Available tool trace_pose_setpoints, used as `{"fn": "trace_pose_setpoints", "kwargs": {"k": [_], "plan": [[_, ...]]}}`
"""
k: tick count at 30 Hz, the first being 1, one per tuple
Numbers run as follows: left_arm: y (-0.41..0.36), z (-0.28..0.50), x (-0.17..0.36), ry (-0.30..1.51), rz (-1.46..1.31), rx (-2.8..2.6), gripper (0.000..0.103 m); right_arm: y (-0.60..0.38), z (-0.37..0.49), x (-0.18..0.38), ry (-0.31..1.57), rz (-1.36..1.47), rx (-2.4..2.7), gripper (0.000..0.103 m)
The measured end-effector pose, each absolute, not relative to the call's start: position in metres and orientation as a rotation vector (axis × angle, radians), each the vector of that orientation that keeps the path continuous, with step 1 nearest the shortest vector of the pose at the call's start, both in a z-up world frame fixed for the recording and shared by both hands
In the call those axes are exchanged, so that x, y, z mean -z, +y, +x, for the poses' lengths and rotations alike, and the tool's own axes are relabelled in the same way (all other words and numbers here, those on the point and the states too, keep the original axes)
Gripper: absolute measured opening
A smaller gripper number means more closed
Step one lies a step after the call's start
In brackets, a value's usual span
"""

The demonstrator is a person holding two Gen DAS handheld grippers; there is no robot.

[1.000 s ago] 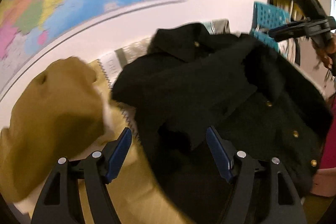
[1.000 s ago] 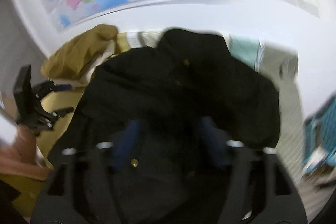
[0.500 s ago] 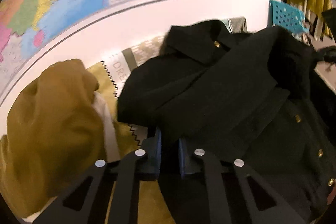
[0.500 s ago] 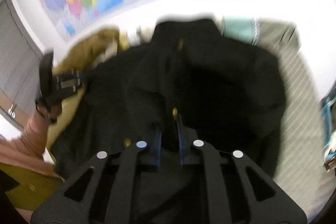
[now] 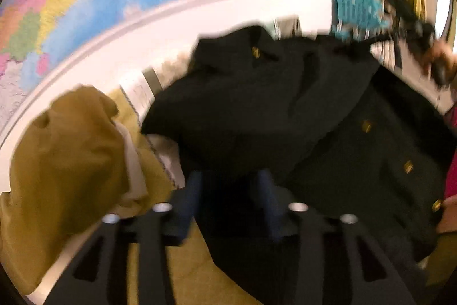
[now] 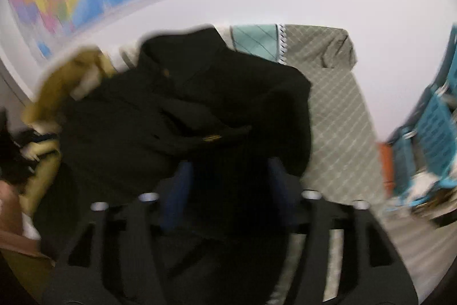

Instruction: Fold large clothes

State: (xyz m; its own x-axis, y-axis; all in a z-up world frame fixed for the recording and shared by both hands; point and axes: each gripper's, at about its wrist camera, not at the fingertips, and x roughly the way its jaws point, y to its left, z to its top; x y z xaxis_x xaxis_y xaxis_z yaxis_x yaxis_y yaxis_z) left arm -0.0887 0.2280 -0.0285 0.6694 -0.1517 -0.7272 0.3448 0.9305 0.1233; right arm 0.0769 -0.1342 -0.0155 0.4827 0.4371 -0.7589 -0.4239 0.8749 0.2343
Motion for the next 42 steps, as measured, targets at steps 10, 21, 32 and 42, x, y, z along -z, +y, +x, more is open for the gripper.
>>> {"fn": "trace_pose_setpoints", "kwargs": {"k": [10,21,32,42], "plan": [[0.197,-0.029,0.035,0.858,0.147,0.320,0.041,-0.123,0.084,0.029,0.886,-0.016,-0.502,0.003],[0.185,-0.005,0.055,0.862,0.195,0.215,0.048,-0.139,0.124,0.052,0.921,0.080,-0.406,0.032],[0.181,-0.015,0.044,0.842,0.179,0.258,0.067,-0.102,0.067,0.004,0.751,-0.041,-0.580,0.046],[0.198,-0.040,0.034,0.826,0.100,0.188,0.083,-0.107,0.086,0.029,0.867,0.027,-0.581,0.065]]}}
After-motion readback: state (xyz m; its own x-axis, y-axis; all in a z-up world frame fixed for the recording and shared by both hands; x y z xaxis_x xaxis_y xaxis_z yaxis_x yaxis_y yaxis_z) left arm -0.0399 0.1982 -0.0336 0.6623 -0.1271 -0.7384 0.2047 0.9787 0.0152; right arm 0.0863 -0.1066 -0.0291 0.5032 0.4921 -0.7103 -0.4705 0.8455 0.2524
